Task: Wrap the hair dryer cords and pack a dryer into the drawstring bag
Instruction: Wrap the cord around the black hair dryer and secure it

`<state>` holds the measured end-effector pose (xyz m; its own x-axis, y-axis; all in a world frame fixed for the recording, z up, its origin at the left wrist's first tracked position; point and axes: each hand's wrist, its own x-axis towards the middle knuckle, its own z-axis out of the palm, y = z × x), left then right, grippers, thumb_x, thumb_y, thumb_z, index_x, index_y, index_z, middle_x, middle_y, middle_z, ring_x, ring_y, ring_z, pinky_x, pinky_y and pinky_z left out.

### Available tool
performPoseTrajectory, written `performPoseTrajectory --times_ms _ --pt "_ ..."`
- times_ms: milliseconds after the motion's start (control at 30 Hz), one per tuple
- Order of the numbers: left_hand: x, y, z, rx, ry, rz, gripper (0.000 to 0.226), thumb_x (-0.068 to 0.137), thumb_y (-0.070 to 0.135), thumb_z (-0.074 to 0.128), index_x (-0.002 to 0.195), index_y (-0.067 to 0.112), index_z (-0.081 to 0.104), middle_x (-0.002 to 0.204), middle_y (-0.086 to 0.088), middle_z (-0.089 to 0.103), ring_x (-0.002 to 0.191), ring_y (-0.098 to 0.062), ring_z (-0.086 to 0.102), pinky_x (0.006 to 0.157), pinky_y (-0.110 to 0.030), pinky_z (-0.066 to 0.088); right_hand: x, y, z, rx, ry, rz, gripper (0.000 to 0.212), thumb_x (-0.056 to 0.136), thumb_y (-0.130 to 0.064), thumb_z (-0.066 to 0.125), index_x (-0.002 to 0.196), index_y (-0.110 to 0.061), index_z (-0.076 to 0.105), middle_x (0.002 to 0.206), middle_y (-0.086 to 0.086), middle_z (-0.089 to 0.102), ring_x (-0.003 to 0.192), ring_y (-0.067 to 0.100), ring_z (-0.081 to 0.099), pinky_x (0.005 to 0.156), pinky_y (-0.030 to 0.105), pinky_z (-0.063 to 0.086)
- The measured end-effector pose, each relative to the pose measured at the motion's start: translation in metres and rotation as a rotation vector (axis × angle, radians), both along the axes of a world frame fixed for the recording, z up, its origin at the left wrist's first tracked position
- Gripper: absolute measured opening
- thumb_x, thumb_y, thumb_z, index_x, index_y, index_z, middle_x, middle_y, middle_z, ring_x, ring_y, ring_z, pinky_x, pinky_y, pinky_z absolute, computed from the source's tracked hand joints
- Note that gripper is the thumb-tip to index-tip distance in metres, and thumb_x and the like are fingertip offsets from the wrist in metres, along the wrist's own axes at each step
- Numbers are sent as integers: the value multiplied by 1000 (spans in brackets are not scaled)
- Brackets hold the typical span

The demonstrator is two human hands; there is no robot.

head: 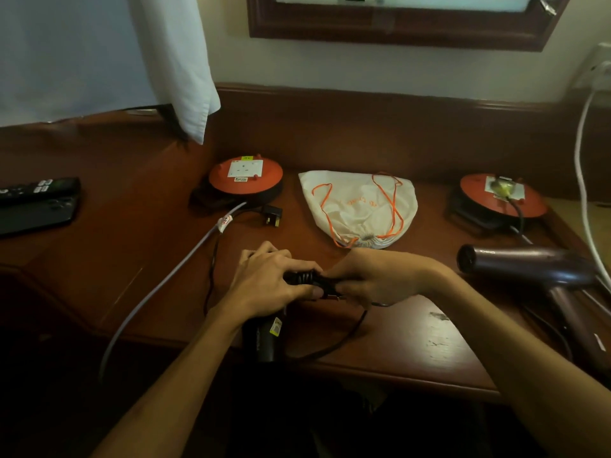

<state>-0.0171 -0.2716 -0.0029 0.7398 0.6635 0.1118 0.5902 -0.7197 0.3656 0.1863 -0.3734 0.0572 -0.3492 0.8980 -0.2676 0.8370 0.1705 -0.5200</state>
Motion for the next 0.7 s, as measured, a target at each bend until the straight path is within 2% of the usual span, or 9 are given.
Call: performPoseTrajectory --times_ms 100,167,267,433,500,567,600,700 --pt "0 -1 -1 1 -3 8 44 78 81 56 120 69 54 86 19 54 102 -4 39 89 -37 27 2 -7 2 -19 -107 38 41 102 -9 46 133 -33 60 80 -8 60 71 15 55 65 33 44" --pt "1 -2 0 13 13 10 44 78 81 55 120 69 54 86 20 53 102 -5 38 88 -37 26 4 -8 2 -11 -145 13 48 103 -9 45 139 -39 56 79 -13 58 68 8 54 58 24 41" --pt "2 -4 0 24 30 10 44 79 82 53 121 70 52 86 19 53 103 -6 38 88 -37 26 4 -9 6 31 -185 -24 45 103 -9 47 135 -37 61 87 -9 65 67 8 55 54 18 37" --pt "4 -8 2 43 115 -45 53 87 78 45 137 72 32 94 17 54 107 -7 37 98 -40 25 -6 -7 -2 54 -199 4 39 98 -3 48 119 -30 67 78 -7 59 65 15 51 56 28 38" --pt "7 -8 4 58 158 -70 46 89 76 45 135 70 40 96 16 55 110 -9 38 100 -41 23 -5 -9 -5 38 -163 5 44 97 -1 48 123 -32 66 82 -2 65 66 18 56 59 33 44" --pt "10 -7 5 45 175 -95 39 89 76 46 126 66 55 96 17 55 112 -10 39 98 -39 21 -5 -14 -3 17 -85 13 56 97 1 46 131 -41 61 90 1 71 70 19 65 61 36 55" --pt "11 -7 5 30 170 -101 39 88 77 46 123 64 58 94 17 55 111 -9 39 97 -37 21 -5 -17 -2 15 -59 -2 53 99 0 47 131 -41 60 92 1 71 72 19 68 64 37 59" --pt "7 -3 2 8 107 -82 40 87 77 47 123 65 58 92 18 56 106 -7 39 90 -35 23 7 -15 4 111 -80 -152 18 100 -18 60 117 -24 57 86 -4 68 72 13 68 67 37 59"
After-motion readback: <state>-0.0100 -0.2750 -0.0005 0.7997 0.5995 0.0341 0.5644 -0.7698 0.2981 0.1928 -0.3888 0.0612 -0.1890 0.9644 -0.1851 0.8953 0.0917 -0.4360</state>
